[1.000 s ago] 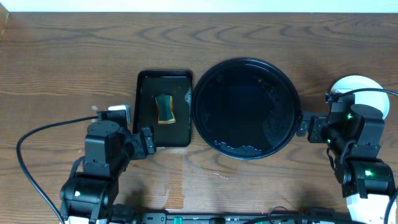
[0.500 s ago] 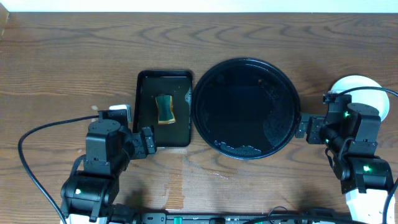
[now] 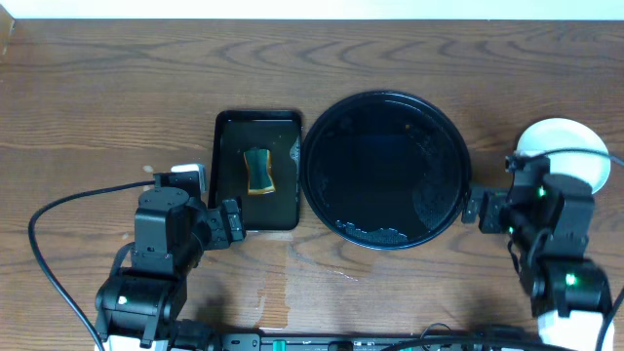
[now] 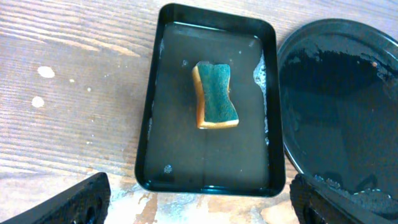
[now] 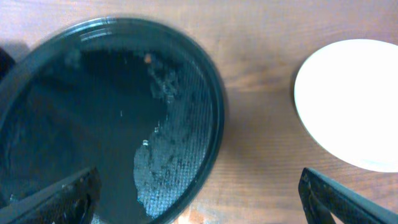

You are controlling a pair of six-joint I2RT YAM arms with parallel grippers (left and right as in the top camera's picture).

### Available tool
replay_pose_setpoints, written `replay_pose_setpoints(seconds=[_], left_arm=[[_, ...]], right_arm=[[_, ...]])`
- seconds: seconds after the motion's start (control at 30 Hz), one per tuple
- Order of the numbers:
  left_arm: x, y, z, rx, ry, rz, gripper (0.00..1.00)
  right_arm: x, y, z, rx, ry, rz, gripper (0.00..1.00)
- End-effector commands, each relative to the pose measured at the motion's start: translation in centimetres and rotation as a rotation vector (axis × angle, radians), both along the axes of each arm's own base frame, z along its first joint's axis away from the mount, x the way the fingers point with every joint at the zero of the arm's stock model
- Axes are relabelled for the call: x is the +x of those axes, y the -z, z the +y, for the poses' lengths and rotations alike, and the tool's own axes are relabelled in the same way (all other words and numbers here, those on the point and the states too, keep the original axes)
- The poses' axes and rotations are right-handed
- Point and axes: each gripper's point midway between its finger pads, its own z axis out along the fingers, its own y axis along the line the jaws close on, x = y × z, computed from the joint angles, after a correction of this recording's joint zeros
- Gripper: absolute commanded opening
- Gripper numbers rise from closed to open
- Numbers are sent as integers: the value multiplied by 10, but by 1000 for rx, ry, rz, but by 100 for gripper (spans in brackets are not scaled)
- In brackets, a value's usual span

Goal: Clean dirty plates on tray and stack at the side

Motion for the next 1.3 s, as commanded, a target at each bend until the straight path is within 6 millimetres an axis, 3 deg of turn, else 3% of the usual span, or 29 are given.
replay_pose_setpoints(seconds=[0.0,0.23,0.53,0.7,0.77,0.87,1.27], left_arm=[[-1,3,1,9,6,5,93],[-1,3,1,9,6,5,93],[-1,3,1,9,6,5,93],[-1,3,1,9,7,5,93],[-1,3,1,9,6,5,93],[-1,3,1,9,6,5,93],[-1,3,1,9,7,5,93]], right_arm=[[-8,-10,2,6,-3,-148,99],[-18,-36,14,-5,-55,-593,99],[-29,-42,14,-24,-56,-859,99],[-28,-36,13,-133,-73,-856,99],[-26,-20,14,-183,-95,-793,99],[-26,19,13,-159,-101,-633,99],[-25,18,15,-149,-106,-636,99]])
